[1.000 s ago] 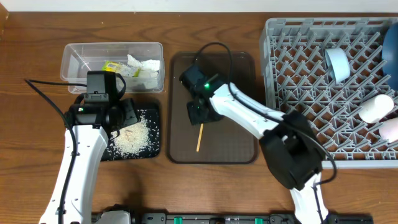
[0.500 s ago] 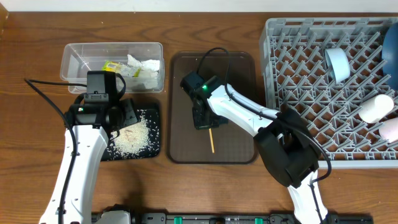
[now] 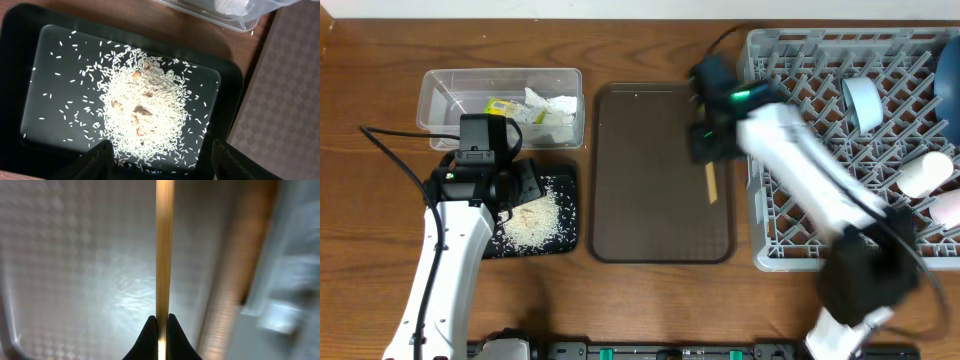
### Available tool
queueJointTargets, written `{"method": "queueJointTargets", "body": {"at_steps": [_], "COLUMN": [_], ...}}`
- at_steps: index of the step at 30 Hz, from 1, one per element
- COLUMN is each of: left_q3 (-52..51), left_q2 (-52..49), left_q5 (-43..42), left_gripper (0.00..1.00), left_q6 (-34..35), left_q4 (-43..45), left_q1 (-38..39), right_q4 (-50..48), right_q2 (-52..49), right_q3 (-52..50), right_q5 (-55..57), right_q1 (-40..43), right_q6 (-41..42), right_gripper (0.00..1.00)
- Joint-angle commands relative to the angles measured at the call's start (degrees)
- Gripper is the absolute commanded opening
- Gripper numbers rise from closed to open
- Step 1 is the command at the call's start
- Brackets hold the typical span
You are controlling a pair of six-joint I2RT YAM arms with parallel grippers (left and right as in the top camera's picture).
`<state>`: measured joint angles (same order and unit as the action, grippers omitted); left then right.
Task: Sort waste into correct bins and load items into the dishwasher rack
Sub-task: 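Carry the second chopstick with the right gripper into the rack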
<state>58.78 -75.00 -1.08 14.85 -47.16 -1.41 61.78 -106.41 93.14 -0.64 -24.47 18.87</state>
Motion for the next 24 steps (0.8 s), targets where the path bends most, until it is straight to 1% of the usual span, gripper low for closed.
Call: {"method": "queueJointTargets", "body": {"at_steps": [1,5,10,13,20,24], "left_q3": [0.04,0.04,0.04,0.04,0.04,0.04], "left_q2": [0.04,-0.04,-0.52,-0.87,-1.42,-1.42], "left_q5": [0.68,0.63,0.46,0.48,0.48,0.46], "left_gripper": [0.65,0.65,0.65,0.65,0.65,0.65], "left_q6": [0.35,0.52,0.52,0.52,0.52,0.52], "left_q4": [-0.15,-0.13,-0.15,-0.15,-0.13,-0.15], "left_q1": [-0.28,-0.28,-0.28,-0.28,-0.28,-0.28], "right_q4": [1.57,4.26,5.7,4.52,-2.51,-4.33], "right_q2": [6.34,8.61,7.39,6.58,6.21,6.21], "right_q3": [1.07,1.01,-1.73,-5.53,-15.39,-16.59], "right_q5": [0.0,-0.04,-1.79,-2.36,-2.82,-2.71], "right_q1": [4.28,10.56,14.75,15.08,15.08,15.08], "right_q6": [-8.96,-12.61,-13.05,-13.84,-13.79,-13.81], "right_gripper": [0.02,0.01,0.01,0.01,0.02,0.02]}}
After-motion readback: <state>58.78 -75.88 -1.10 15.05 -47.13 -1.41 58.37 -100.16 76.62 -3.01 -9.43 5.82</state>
